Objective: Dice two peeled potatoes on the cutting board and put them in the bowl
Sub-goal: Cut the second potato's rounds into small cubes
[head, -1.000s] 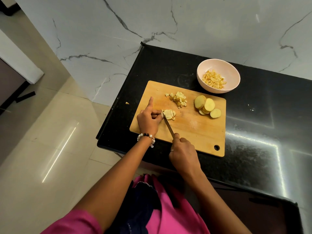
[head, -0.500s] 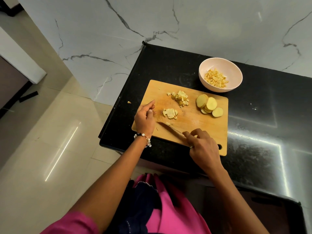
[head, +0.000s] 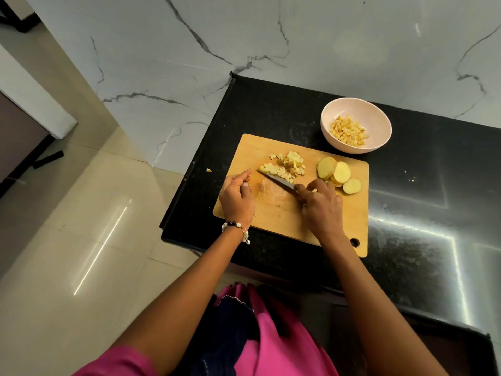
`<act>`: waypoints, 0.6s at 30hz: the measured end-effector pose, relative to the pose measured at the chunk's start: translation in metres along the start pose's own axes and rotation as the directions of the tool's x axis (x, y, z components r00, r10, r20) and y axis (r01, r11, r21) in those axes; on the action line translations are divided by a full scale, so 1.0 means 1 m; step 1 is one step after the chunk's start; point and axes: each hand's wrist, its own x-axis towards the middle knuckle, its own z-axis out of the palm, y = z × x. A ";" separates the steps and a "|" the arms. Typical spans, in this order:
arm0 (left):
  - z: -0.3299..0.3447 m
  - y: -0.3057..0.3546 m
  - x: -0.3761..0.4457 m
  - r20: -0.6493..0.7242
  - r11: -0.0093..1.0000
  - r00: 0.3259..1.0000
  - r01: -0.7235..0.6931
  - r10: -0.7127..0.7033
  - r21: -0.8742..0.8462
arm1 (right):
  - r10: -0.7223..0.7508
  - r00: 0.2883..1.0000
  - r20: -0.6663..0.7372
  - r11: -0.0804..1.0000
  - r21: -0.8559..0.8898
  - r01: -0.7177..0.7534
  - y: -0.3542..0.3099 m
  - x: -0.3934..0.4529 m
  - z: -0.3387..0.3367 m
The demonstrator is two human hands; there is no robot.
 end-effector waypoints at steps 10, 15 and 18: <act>0.002 0.002 0.000 -0.002 0.998 1.000 -0.014 0.014 0.056 | 0.180 0.983 0.044 0.921 0.343 -0.184 -0.004 0.024 -0.012; 0.003 0.002 0.001 -0.012 0.997 1.000 -0.002 0.003 0.076 | 0.194 0.961 0.196 0.806 0.527 -0.270 0.003 0.014 -0.036; 0.004 0.004 0.001 -0.022 0.994 1.000 -0.001 0.003 0.106 | 0.096 0.952 0.292 0.870 0.439 -0.223 0.012 -0.001 -0.039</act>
